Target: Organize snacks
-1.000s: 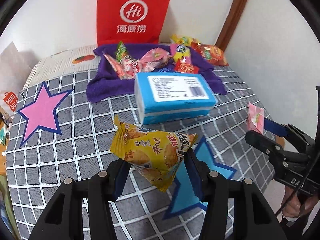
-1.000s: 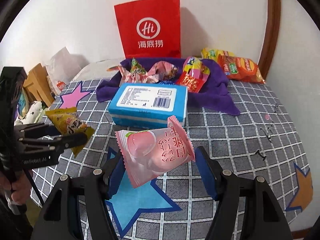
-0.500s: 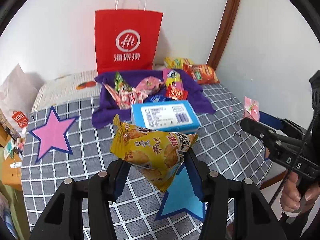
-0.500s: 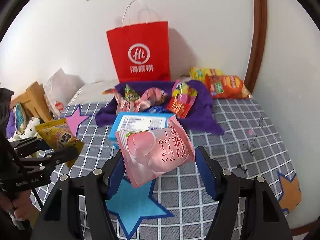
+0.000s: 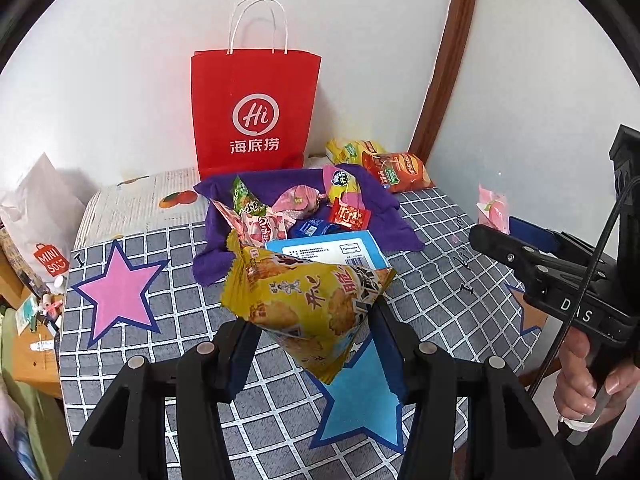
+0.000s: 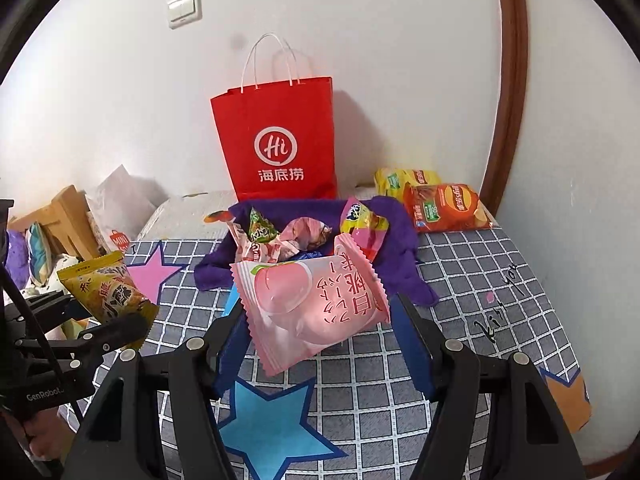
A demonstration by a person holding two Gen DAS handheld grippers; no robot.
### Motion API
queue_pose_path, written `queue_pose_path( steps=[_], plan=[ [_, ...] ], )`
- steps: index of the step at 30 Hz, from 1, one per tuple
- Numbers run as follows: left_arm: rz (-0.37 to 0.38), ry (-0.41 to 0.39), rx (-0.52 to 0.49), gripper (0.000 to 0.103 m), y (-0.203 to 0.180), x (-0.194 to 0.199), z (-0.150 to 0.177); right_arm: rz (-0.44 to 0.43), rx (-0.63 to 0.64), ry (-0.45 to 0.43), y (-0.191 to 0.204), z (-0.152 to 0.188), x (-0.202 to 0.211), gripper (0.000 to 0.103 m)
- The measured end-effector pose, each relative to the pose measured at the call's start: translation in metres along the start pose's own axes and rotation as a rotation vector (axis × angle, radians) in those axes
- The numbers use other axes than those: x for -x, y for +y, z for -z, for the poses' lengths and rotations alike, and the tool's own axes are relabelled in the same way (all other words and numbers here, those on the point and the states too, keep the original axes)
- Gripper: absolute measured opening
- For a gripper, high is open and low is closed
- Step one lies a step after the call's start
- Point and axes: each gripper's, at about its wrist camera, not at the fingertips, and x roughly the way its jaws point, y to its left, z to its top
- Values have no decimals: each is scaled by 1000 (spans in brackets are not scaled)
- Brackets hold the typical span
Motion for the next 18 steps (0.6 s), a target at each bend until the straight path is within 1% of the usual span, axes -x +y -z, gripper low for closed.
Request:
queue_pose_path(
  steps=[4,8,9,11,13,15,18],
  plan=[
    [7,6,1,51,1,0,0,2,6,0,2,-1,1,67],
    [13,8,-1,51,1,-1,-1,-1,2,2,1,-1,2,63],
    [16,8,-1,51,2,-2,-1,-2,-2,-1,1,-1,2,61],
    [23,12,2,51,3,-4,-2,-11,0,0,1,-2,0,45],
    [23,20,3,51,4,-7,-1,-31,-7,26,0,-1,-8,40],
    [20,23,12,51,7,-9,0,-45,-14,64,-2,3,-18,40],
    [17,33,27,51,13,-13,2,-53,-23,91,-4,11,-29,40]
  ],
)
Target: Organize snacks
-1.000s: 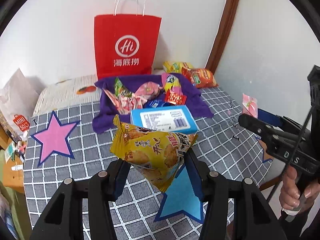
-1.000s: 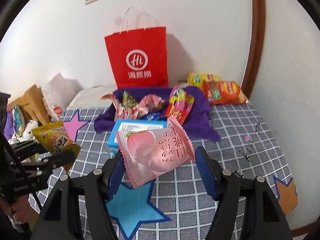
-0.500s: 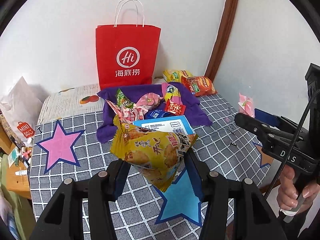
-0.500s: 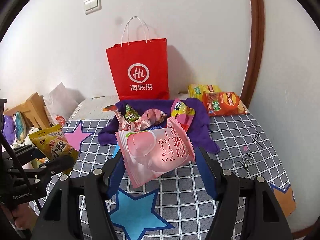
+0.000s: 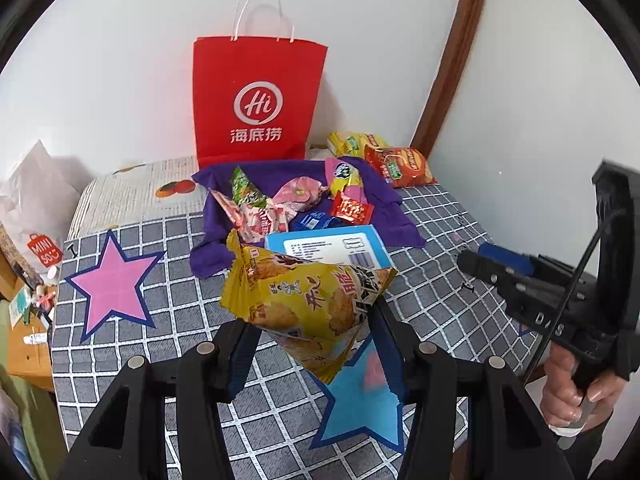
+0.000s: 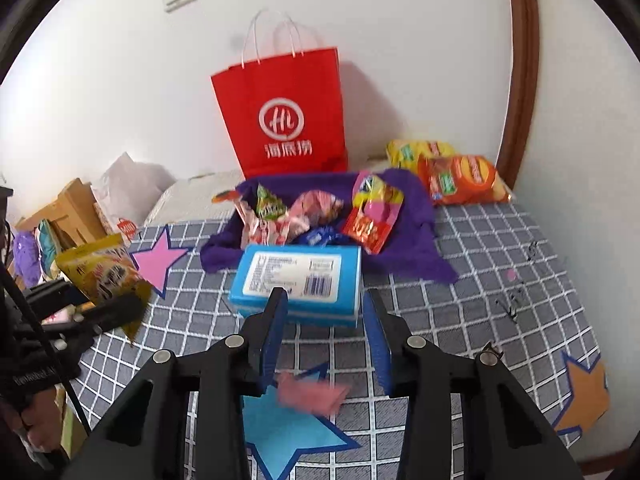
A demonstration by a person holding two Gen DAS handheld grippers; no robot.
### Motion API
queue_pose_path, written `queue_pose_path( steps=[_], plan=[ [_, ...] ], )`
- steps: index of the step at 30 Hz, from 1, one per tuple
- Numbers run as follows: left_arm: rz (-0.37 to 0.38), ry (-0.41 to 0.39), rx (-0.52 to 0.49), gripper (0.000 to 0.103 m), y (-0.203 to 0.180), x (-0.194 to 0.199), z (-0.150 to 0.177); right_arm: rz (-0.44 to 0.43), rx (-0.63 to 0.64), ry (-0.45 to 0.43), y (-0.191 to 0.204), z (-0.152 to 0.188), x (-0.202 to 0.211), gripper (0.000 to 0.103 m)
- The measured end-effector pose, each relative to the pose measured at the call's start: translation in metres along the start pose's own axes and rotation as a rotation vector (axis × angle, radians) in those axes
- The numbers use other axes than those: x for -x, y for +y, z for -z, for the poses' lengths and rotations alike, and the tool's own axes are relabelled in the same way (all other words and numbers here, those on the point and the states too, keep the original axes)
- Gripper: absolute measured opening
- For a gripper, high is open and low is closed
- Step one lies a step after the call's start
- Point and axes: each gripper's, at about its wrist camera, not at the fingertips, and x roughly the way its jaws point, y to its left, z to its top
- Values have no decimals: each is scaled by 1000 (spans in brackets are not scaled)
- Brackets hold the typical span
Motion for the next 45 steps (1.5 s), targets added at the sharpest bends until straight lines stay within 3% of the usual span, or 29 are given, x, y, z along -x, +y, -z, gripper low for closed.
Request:
queue_pose_path(
  steps=[4,18,24,26,33,35,40,42,45],
  plan=[
    [-4,18,23,51,9,-9,3,-17,15,36,-1,15,-16,56],
    [-18,63,107,51,44,-29,21,-100,78,221,13,94,-69,57],
    [-25,63,116,51,50,-27,25,-105,115,276,22,106,-94,57],
    [-27,68,120,51,52,-28,25,-86,134,278,25,109,-100,61],
    [-13,80,105,51,48,-36,26,-70,231,275,34,113,-100,63],
    [-8,81,102,51,46,-37,27,-86,258,293,35,117,-99,76],
    [-7,84,103,51,45,-37,28,-103,271,316,31,127,-99,75],
    [-9,83,105,51,46,-37,29,-97,250,316,29,128,-102,68],
    [-8,78,105,51,45,-34,28,-60,263,311,29,128,-103,48]
  ],
)
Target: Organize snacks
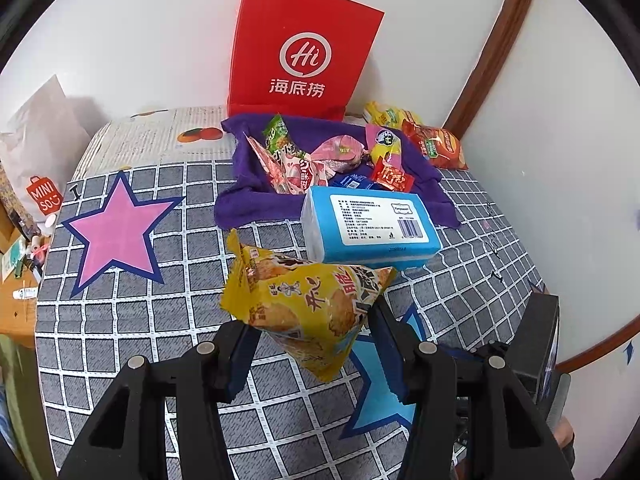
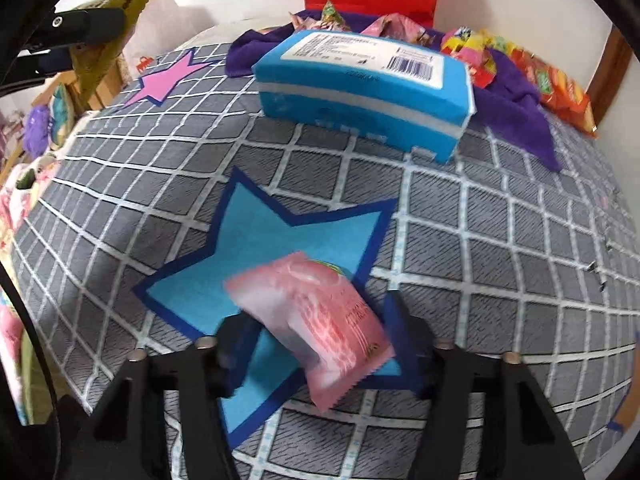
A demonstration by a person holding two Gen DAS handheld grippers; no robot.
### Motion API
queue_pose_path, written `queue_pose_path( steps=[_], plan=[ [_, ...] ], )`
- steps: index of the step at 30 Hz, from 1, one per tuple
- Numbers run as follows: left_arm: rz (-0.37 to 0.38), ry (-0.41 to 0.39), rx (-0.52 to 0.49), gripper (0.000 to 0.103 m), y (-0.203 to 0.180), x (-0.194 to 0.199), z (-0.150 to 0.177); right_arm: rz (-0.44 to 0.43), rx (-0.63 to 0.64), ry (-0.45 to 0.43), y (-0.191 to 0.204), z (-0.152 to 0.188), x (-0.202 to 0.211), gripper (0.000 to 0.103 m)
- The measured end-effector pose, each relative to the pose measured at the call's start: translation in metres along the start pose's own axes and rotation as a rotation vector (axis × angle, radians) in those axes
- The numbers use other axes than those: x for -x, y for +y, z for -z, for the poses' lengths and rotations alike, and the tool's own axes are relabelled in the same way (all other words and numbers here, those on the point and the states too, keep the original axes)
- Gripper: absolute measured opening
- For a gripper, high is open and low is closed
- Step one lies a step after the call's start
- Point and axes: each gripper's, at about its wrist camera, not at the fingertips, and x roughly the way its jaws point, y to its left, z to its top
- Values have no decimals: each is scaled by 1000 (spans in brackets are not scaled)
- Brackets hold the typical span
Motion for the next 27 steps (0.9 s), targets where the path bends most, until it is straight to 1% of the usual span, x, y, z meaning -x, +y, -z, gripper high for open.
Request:
queue_pose_path(
  steps=[2,5,12,19,27],
  plan=[
    [0,-5,-3,51,-1,2,-1,-6,-2,5,-1,-2,1,41],
    [4,-16,-7,51,-4,6,-4,-2,-24,-16,-6,-6,8,39],
    [16,-41,-26,51,-18,11,-14,23,-75,-104,-22,-24,45,39],
    [24,-63,-50,51,-33,13,-30,56,-121,-184,-34,-52,81,39],
    [24,-87,-61,51,-40,8,-56,76,-175,-249,-56,-83,102,39]
  ],
)
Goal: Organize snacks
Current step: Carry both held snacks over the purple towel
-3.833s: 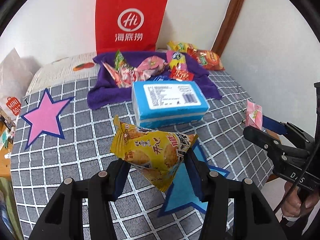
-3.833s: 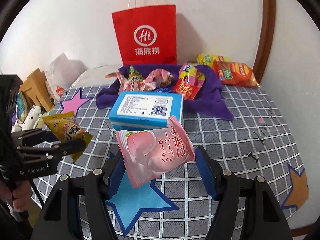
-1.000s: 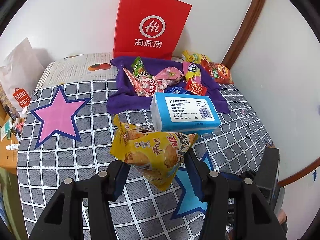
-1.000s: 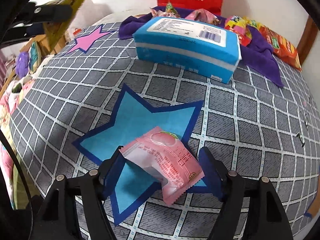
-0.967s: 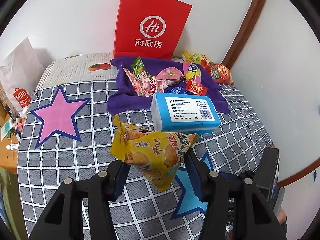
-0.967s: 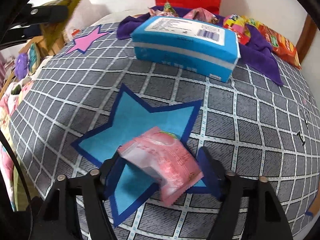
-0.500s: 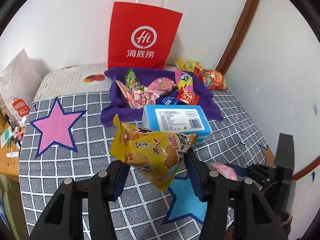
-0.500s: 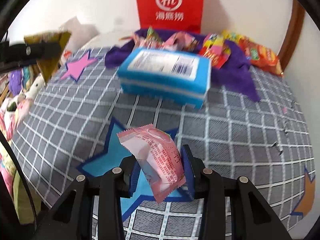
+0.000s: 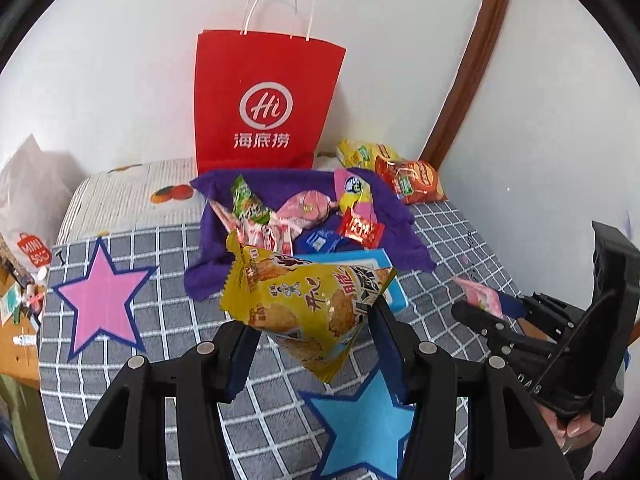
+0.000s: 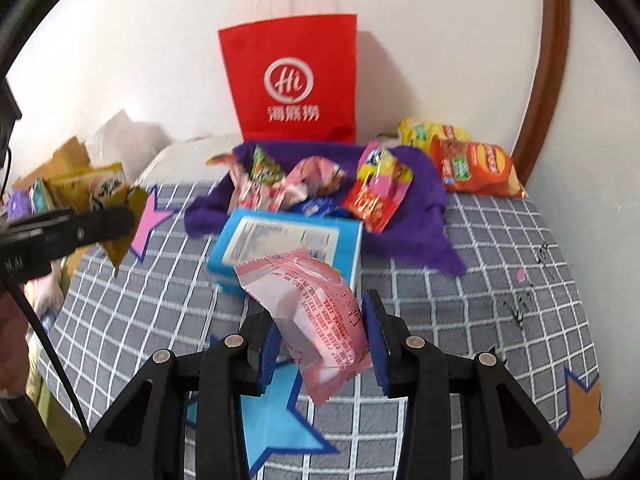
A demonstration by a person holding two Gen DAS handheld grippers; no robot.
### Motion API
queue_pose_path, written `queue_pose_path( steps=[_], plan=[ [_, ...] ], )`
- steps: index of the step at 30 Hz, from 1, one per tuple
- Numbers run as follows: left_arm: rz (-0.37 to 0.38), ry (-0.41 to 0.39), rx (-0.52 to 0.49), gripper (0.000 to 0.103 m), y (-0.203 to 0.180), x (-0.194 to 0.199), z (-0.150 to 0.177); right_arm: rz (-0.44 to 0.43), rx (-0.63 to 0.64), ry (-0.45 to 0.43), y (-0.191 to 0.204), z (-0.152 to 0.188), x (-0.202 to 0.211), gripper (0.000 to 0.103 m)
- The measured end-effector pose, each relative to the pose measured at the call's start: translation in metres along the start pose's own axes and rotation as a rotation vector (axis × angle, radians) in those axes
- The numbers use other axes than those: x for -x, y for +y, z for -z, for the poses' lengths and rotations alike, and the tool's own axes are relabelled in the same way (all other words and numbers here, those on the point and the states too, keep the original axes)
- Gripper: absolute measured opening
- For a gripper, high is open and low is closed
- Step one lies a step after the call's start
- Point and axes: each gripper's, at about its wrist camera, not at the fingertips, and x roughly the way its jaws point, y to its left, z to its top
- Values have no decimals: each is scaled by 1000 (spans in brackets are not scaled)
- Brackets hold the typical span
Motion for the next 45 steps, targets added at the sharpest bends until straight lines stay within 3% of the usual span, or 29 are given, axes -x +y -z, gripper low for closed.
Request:
queue_pose_path(
  steps=[15,45],
  plan=[
    [-30,-36,-41,51,-3,-23,-59,-2,-61,-55,-29,-58,-16,39],
    [-64,-26,25,51,41,-92,-113,-45,9,-91,-28,-131,-77,39]
  ],
)
